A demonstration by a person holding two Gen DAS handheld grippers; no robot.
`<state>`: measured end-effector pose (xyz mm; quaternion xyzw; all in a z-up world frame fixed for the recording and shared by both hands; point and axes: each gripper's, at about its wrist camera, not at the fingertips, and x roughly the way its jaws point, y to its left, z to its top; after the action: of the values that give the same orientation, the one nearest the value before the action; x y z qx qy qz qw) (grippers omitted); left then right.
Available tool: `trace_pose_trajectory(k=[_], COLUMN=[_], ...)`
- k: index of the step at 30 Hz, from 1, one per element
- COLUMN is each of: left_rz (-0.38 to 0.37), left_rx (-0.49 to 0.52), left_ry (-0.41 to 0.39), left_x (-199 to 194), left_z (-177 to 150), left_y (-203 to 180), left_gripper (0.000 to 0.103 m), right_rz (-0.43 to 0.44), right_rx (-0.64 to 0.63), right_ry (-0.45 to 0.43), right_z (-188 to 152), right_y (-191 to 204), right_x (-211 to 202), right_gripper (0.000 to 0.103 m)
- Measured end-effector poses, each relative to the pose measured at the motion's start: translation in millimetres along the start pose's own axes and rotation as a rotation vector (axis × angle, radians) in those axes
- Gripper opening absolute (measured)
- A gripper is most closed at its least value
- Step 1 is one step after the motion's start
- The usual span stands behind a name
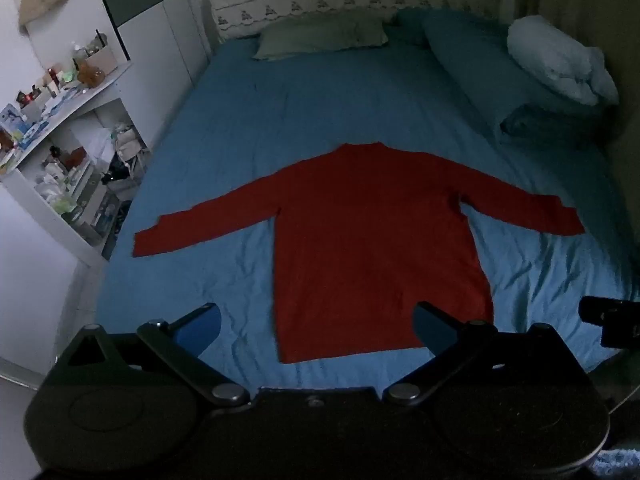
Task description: Fold small clothes
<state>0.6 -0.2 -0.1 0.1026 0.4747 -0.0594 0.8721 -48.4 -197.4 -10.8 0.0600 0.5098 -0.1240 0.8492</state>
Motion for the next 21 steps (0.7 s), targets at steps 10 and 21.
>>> trace_pose_trajectory(k=[10,21], left_rz=[-0.05,-0.034], left_rx=[-0.029,-0.017], left_ry=[-0.06,-0.08], left_x=[-10.6,-15.3], left_z=[-6.8,-3.0], left_y=[16.4,14.1], left_gripper=[0.103,0.103], right_rz=[0.004,0.004], right_rx=[-0.002,0.01], right_ry=[-0.011,-0.01], right_z=[-1.6,3.3], right_y=[0.7,-1.1], right_x=[-1.6,-3.0], right_gripper=[0.103,0.103])
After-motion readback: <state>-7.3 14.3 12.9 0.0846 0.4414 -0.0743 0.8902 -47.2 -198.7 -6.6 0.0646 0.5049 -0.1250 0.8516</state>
